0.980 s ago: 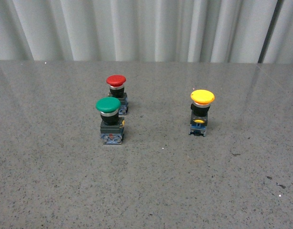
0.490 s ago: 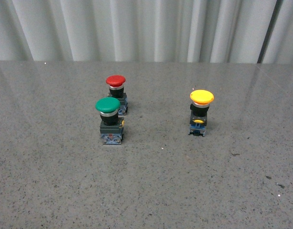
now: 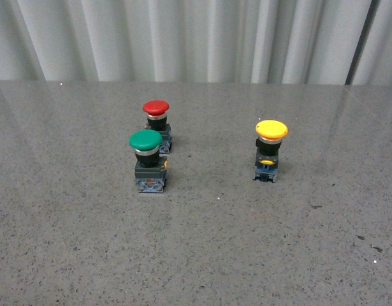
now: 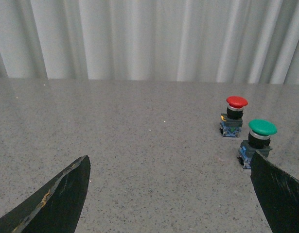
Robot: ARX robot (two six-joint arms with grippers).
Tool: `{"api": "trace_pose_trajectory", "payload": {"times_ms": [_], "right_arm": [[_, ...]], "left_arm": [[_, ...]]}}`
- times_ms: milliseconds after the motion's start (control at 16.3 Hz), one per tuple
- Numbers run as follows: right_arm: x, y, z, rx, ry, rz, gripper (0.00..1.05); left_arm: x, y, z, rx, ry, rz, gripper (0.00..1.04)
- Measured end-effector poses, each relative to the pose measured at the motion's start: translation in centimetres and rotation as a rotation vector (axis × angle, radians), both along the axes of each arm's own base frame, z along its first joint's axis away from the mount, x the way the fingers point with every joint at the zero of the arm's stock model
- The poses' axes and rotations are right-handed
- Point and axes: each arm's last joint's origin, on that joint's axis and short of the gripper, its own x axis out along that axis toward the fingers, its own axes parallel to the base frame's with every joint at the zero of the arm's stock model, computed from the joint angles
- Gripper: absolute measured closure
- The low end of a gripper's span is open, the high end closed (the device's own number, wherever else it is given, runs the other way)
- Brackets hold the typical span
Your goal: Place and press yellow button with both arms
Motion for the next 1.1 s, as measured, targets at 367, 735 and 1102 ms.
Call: {"api": "trace_pose_trajectory", "payload": {"times_ms": [367, 735, 1102], "right_arm": [[0.00, 0.00, 0.00, 0.000, 0.000, 0.000, 0.28], [0.00, 0.00, 0.00, 0.000, 0.000, 0.000, 0.07], [0.00, 0.00, 0.00, 0.000, 0.000, 0.000, 0.07]], "left_arm": [[0.00, 0.00, 0.00, 0.000, 0.000, 0.000, 0.07], [0.00, 0.00, 0.00, 0.000, 0.000, 0.000, 0.07], [0.00, 0.00, 0.00, 0.000, 0.000, 0.000, 0.07]]}}
